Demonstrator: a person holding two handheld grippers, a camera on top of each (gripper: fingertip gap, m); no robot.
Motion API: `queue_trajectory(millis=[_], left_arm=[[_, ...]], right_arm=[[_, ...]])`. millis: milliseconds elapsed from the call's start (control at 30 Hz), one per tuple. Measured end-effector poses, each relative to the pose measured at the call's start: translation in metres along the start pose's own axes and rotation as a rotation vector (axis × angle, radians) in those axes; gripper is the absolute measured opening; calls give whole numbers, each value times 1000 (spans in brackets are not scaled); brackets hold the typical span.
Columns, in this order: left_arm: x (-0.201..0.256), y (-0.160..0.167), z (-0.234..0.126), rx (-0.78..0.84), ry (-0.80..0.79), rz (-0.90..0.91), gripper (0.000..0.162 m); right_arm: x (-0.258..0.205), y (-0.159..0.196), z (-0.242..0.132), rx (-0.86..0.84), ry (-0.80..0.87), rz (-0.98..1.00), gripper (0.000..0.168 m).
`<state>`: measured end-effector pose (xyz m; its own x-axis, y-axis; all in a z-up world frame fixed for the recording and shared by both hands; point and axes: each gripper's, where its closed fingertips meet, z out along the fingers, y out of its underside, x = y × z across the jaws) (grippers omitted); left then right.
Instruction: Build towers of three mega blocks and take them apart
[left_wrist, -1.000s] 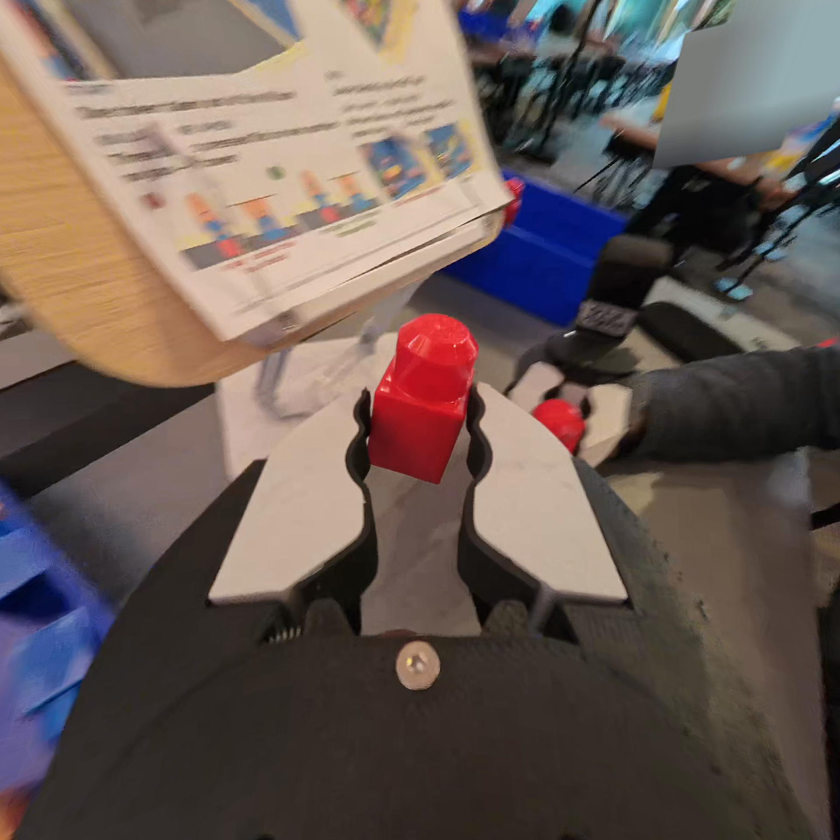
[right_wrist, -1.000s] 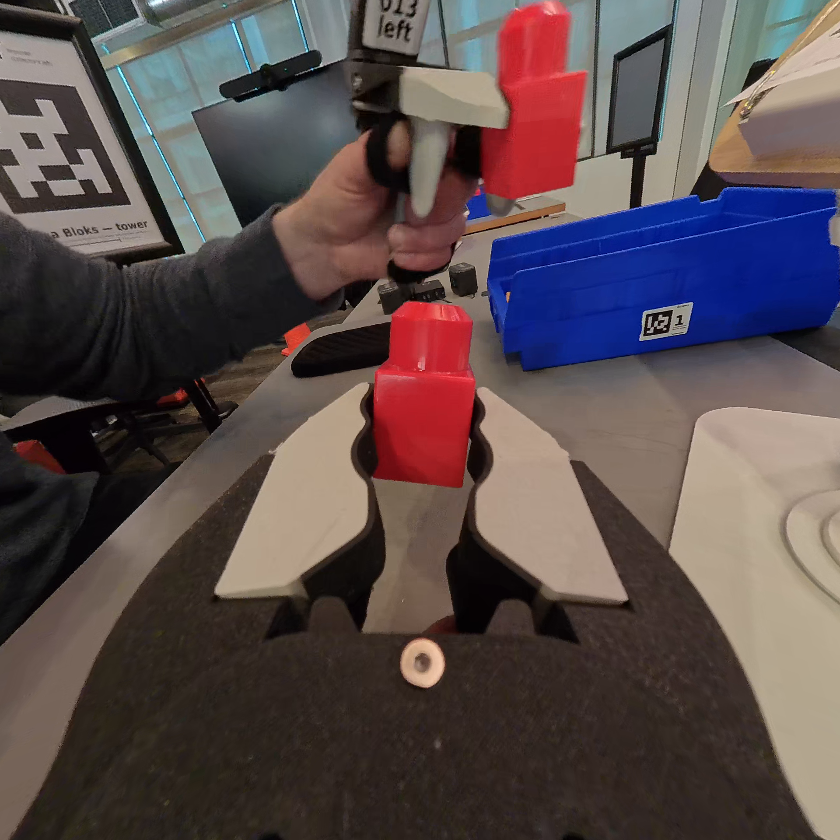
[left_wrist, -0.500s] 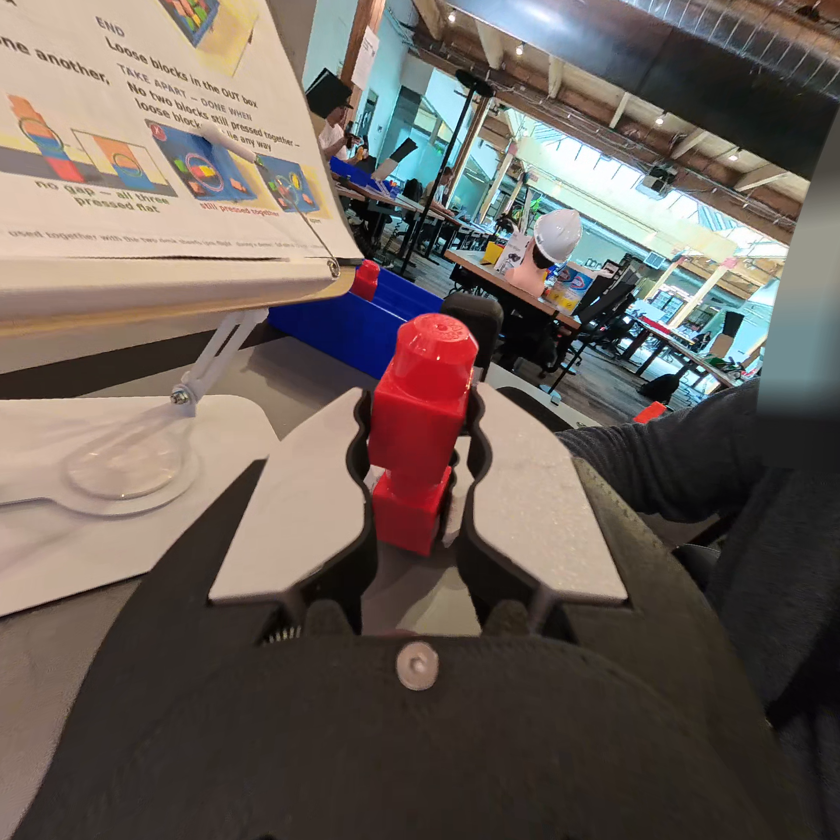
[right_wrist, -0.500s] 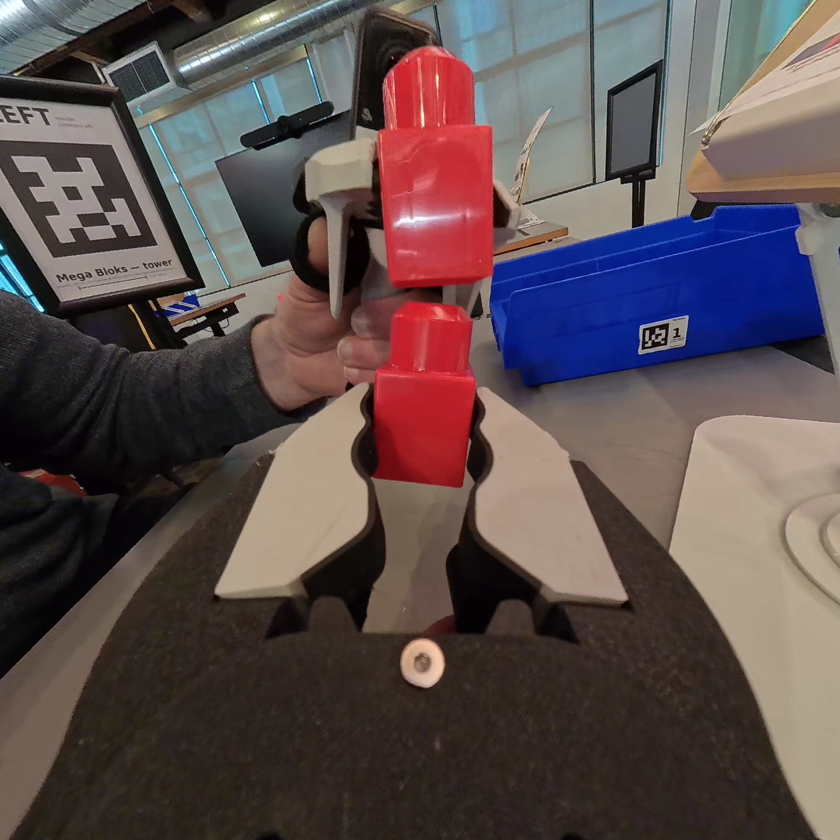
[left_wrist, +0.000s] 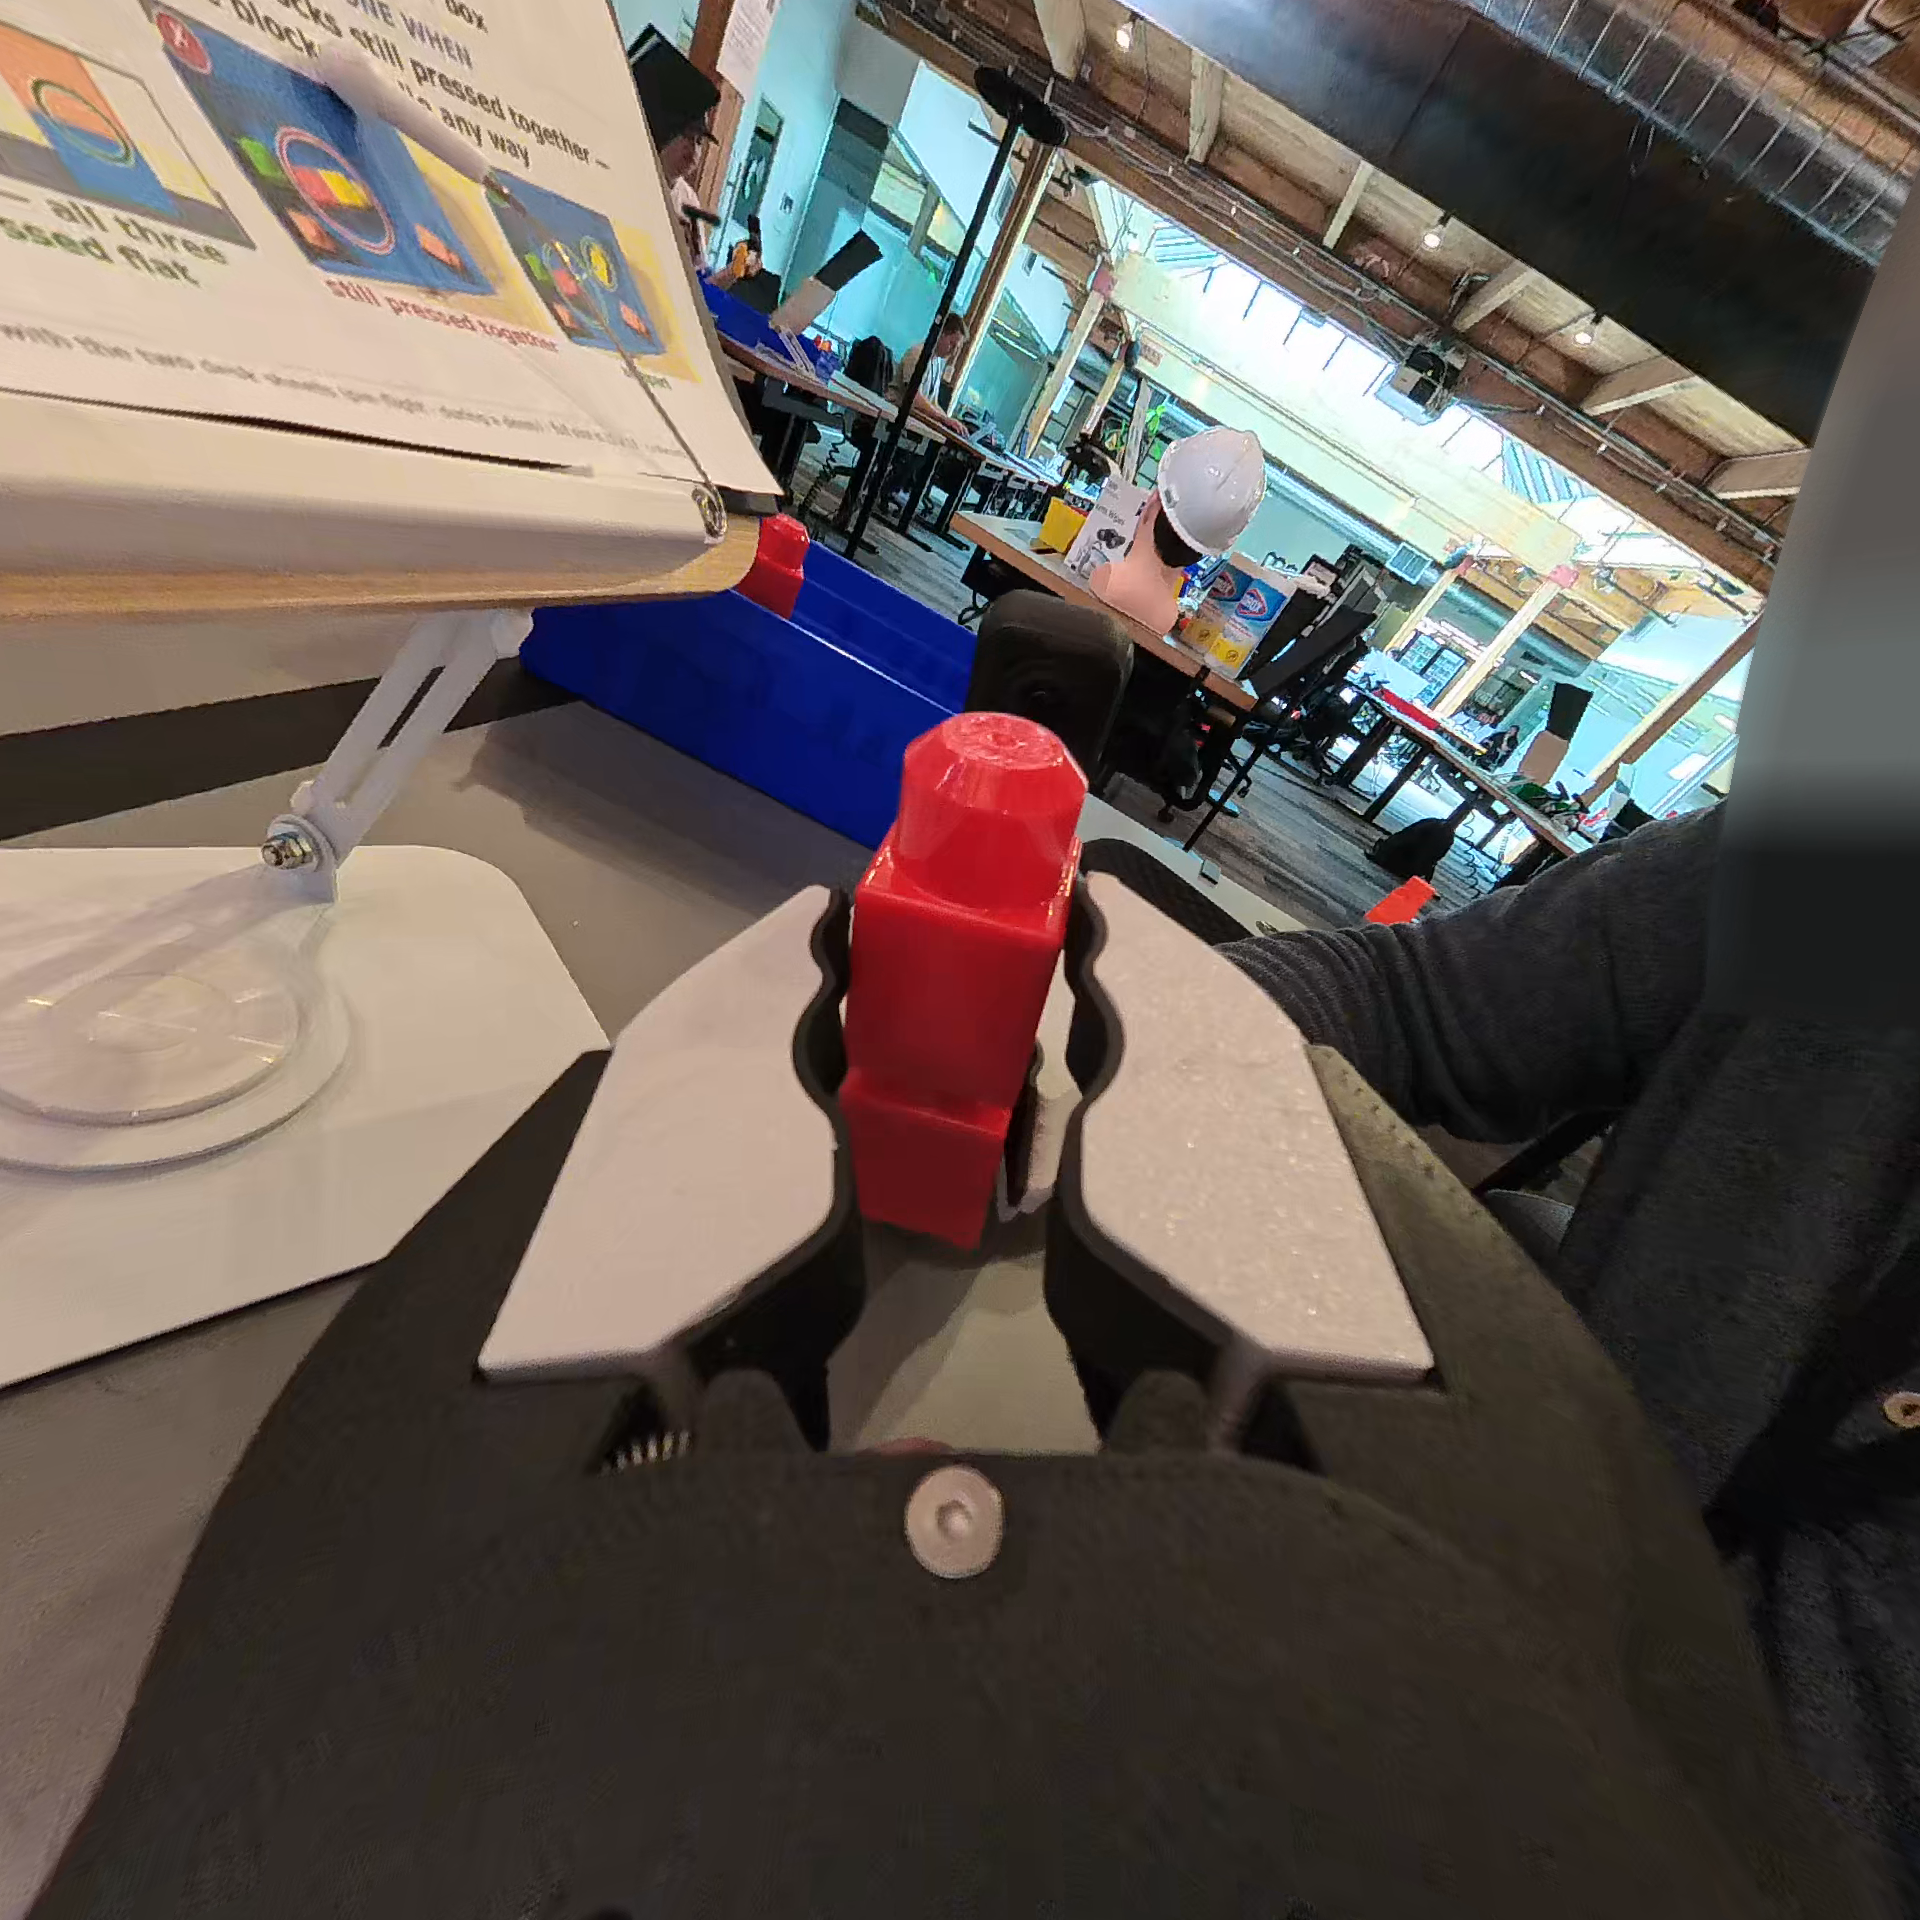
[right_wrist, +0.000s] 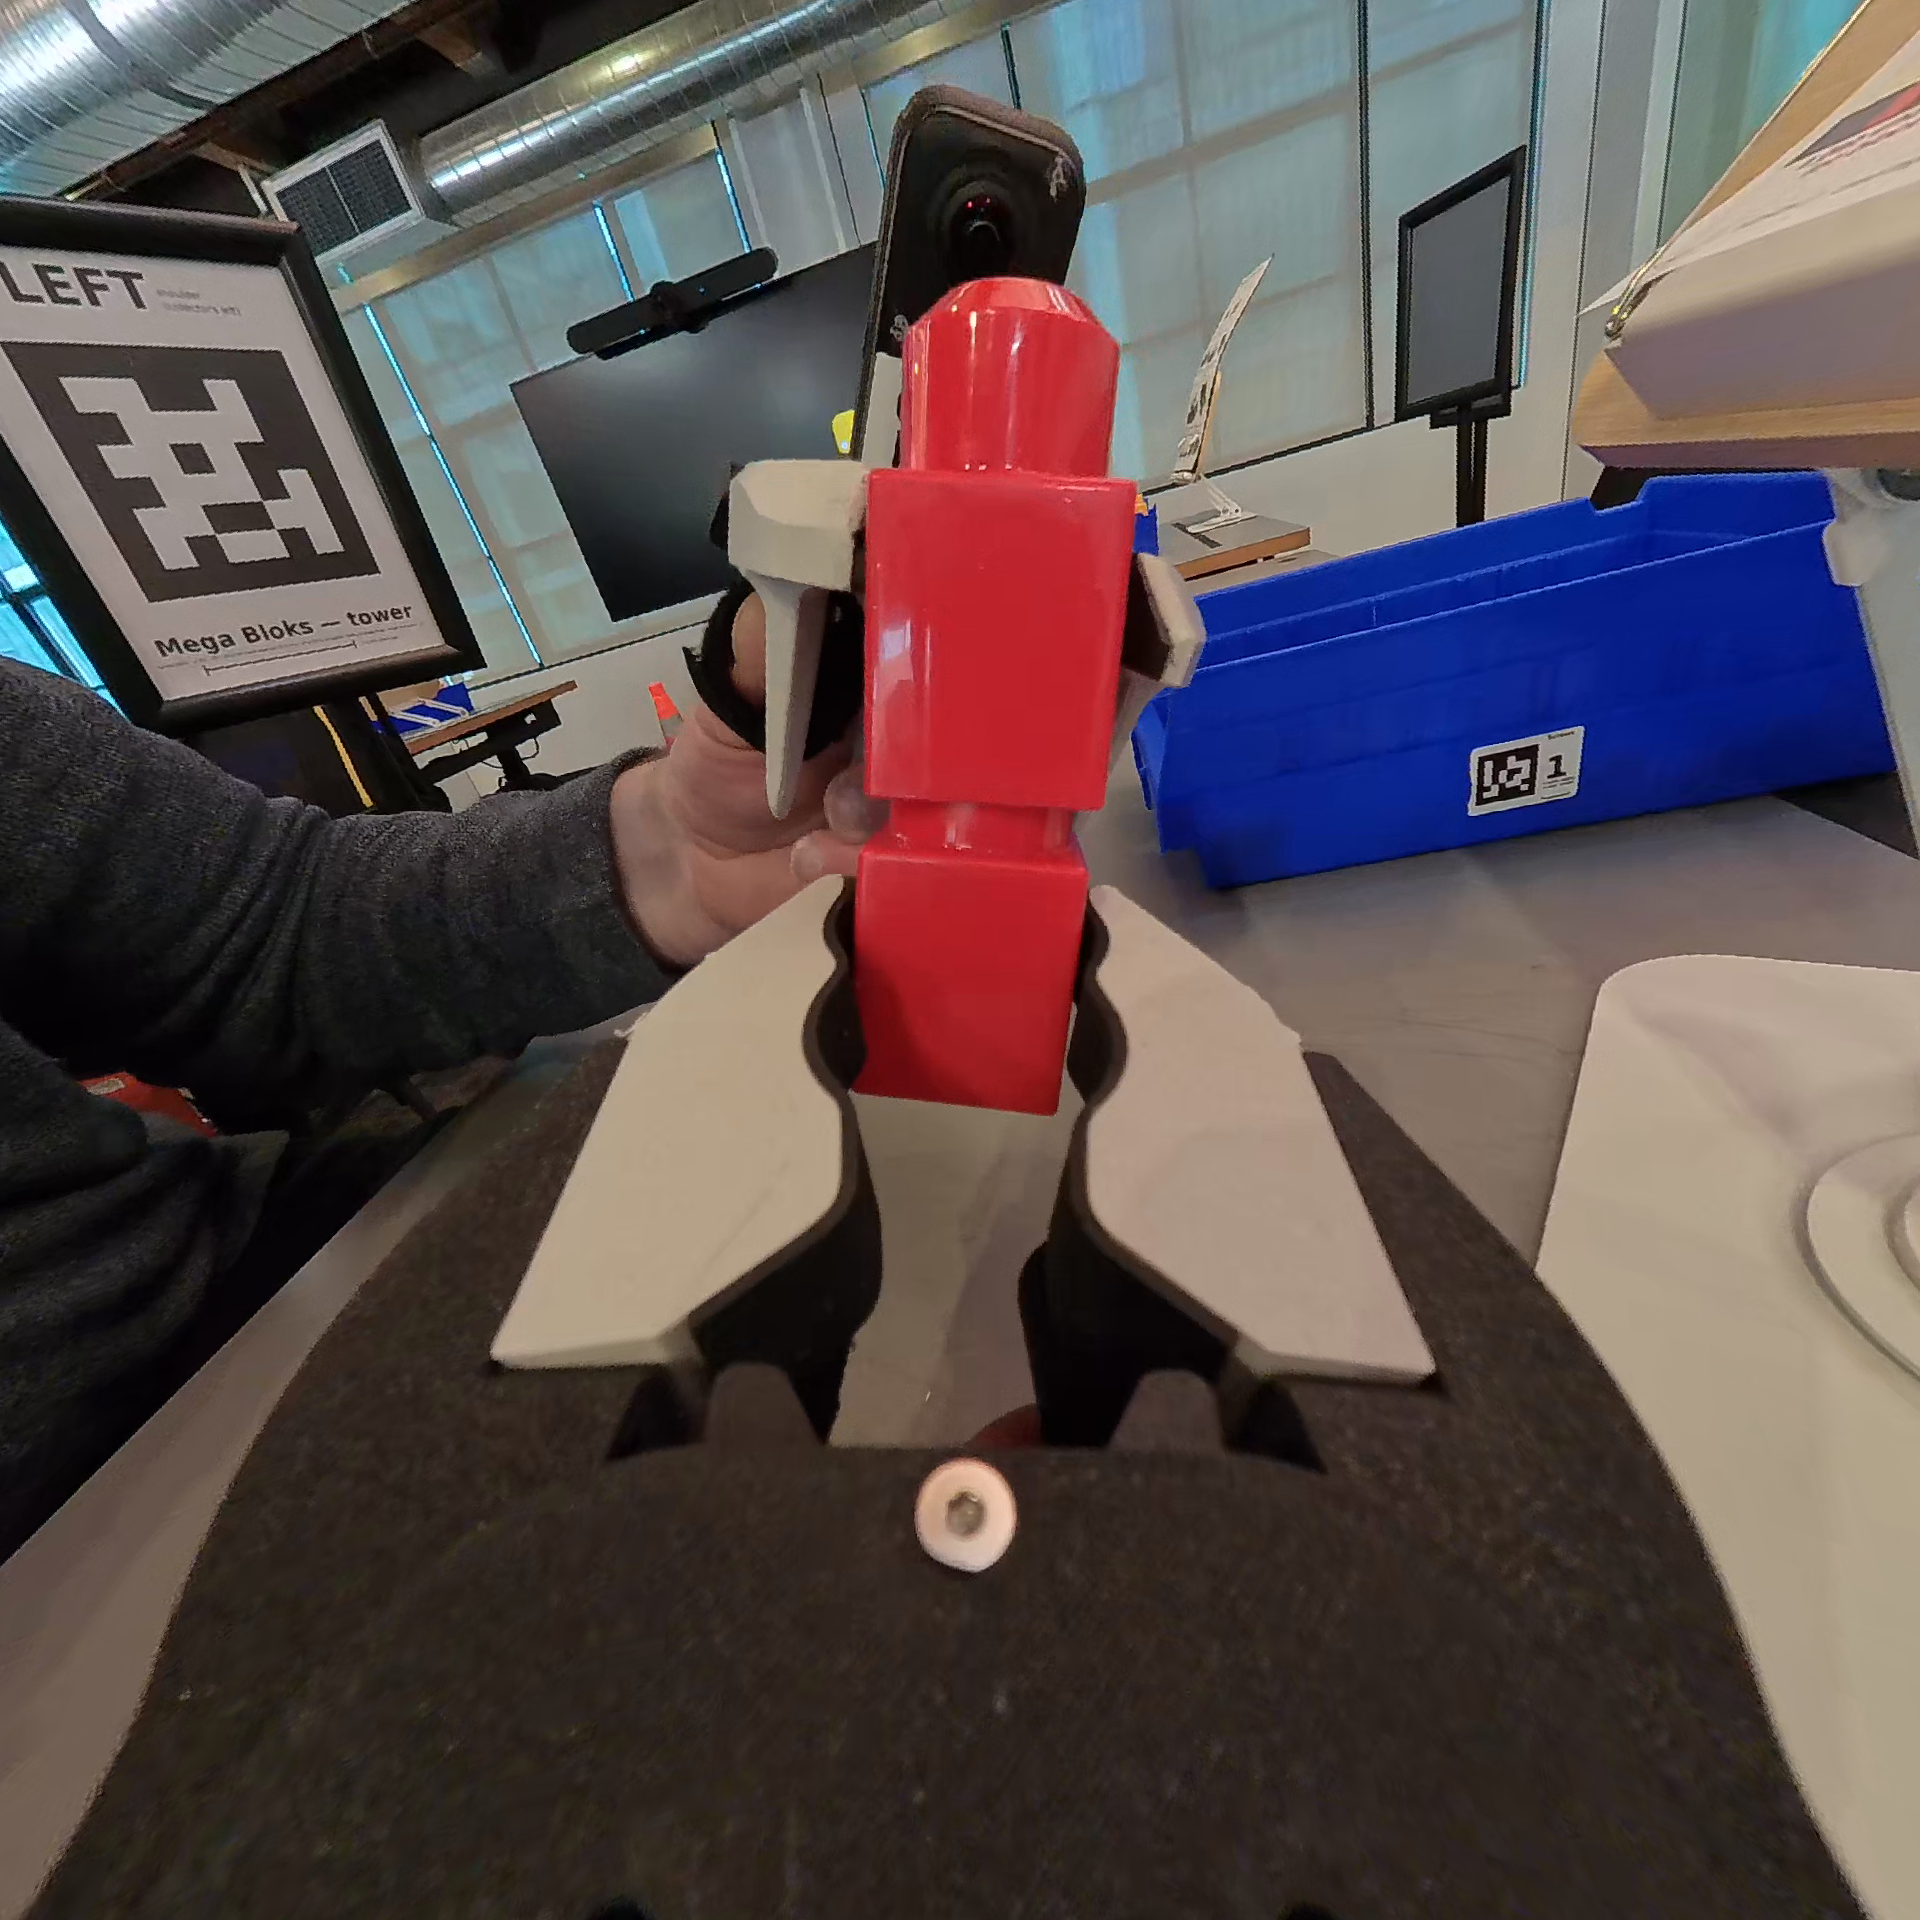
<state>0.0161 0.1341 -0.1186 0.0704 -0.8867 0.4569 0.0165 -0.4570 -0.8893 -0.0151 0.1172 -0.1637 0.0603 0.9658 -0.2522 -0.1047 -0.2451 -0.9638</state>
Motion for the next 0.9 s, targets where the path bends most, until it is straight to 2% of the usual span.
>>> queue_trajectory(millis=[900], left_arm=[[0, 8, 2, 66, 9, 46, 37]], right_arm=[[-2, 3, 0, -18, -15, 1, 36]])
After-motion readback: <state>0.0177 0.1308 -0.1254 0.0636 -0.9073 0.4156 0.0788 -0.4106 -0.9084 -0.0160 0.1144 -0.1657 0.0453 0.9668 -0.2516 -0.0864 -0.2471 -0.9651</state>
